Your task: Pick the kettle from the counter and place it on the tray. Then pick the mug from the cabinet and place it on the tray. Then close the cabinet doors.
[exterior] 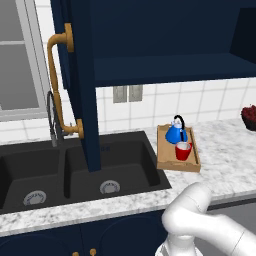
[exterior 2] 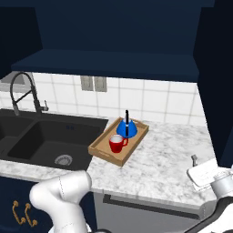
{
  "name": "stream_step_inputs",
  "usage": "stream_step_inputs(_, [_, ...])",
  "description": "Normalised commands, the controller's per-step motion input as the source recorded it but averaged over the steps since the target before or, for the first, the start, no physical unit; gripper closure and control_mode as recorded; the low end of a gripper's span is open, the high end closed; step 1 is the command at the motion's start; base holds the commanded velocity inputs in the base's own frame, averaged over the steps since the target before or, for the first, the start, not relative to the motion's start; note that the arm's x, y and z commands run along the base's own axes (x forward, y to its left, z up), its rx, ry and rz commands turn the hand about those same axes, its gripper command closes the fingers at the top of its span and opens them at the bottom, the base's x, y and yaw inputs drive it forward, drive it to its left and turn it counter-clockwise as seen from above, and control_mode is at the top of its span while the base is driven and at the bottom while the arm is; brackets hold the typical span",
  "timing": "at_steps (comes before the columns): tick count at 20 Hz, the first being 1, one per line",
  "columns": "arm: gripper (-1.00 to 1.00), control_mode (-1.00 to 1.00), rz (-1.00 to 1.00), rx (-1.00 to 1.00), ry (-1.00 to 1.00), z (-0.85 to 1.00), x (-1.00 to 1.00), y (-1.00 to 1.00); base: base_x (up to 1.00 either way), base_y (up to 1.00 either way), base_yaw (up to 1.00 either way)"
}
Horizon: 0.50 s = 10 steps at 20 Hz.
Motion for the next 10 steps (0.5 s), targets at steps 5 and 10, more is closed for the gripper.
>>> stream_step_inputs(5, [-1.00, -1.00, 0.06, -0.07, -0.28, 0.49, -0.24, -0.25, 0.00, 0.00, 0.00])
stream_step_inputs(10, [-1.00, -1.00, 0.07, -0.25, -0.23, 0.50, -0.28, -0.02, 0.00, 0.00, 0.00])
